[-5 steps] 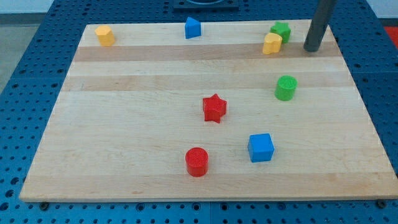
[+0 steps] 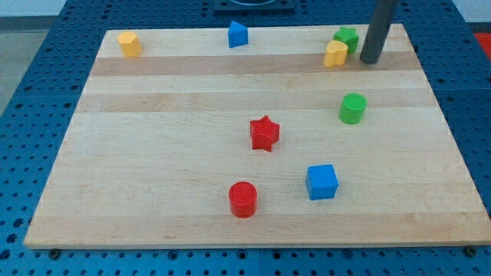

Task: Separate green star and yellow heart

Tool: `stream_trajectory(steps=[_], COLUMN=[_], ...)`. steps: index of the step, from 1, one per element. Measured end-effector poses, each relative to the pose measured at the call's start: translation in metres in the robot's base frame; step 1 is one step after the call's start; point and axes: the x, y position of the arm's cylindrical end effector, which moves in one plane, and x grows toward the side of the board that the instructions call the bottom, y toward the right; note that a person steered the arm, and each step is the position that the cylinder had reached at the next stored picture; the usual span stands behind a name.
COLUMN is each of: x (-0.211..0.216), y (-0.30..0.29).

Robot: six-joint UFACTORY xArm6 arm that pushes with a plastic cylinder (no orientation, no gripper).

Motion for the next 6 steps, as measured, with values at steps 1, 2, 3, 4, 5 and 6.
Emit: stream_trajectory(steps=[1,2,3,4,5,6], x=[-0.004,-0.008,-0.012,-0.016,-0.016,-0.016], y=[0.000,0.000,0.000,-0.002,-0.006,-0.022])
